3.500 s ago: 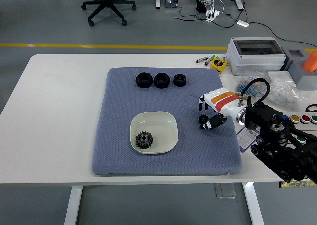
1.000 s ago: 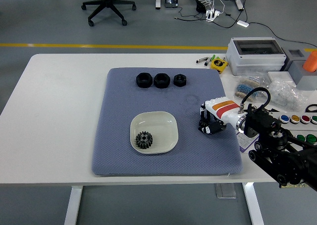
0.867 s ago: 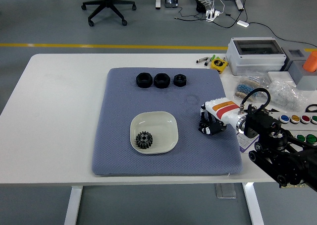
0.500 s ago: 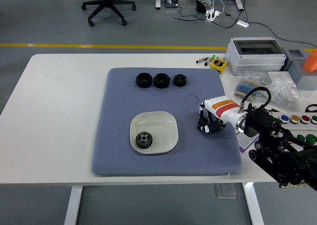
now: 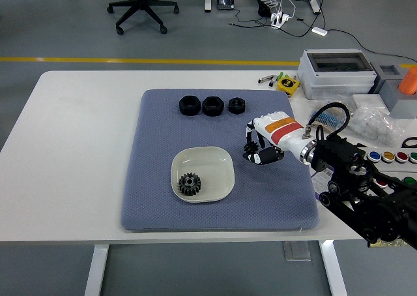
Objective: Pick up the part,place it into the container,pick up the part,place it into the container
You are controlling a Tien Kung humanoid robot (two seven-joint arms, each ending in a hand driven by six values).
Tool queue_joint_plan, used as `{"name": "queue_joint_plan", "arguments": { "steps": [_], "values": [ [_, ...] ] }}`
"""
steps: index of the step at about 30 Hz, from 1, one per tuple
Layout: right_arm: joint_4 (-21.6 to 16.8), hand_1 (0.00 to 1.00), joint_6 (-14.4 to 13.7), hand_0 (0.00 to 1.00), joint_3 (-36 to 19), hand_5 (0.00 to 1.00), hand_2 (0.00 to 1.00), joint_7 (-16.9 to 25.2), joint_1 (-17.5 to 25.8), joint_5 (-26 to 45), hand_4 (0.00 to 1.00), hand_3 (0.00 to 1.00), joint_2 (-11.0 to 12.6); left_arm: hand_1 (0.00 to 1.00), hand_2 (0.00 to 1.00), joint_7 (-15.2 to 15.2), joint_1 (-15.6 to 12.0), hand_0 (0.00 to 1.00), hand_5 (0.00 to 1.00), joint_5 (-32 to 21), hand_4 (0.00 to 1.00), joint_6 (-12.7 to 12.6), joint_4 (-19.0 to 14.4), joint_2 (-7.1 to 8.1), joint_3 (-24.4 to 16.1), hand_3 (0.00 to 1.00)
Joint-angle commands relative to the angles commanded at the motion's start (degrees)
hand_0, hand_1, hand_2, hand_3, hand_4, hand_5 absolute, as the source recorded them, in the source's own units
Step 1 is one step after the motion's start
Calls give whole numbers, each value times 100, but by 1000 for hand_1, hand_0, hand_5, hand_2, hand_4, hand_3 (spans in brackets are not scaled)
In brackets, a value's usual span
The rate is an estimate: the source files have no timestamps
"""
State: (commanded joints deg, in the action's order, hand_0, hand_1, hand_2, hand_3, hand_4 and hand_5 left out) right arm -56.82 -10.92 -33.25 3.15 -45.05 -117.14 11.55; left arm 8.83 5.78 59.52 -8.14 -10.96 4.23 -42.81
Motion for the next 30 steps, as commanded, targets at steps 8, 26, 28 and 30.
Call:
{"name": "queue_joint_plan", "arguments": {
  "steps": [8,26,28,30],
  "values": [
    [-749,157,20,2,193,333,270,-60,-51,-157,785,332,-34,695,651,-12,23,743,615,-80,640,-12,1,3,47,581],
    [-310,304,99,69,816,447,478,-81,-255,-106,998,532,-397,693,652,-9,30,743,613,-89,639,-13,-1,5,48,582],
    [-269,304,105,69,826,447,478,-69,-257,-119,998,532,-411,693,652,-10,31,743,613,-109,639,-15,-2,7,58,582],
    [-244,304,120,69,829,447,478,-52,-257,-133,998,532,-410,693,652,-11,30,743,613,-112,639,-16,-1,7,58,582]
  ]
}}
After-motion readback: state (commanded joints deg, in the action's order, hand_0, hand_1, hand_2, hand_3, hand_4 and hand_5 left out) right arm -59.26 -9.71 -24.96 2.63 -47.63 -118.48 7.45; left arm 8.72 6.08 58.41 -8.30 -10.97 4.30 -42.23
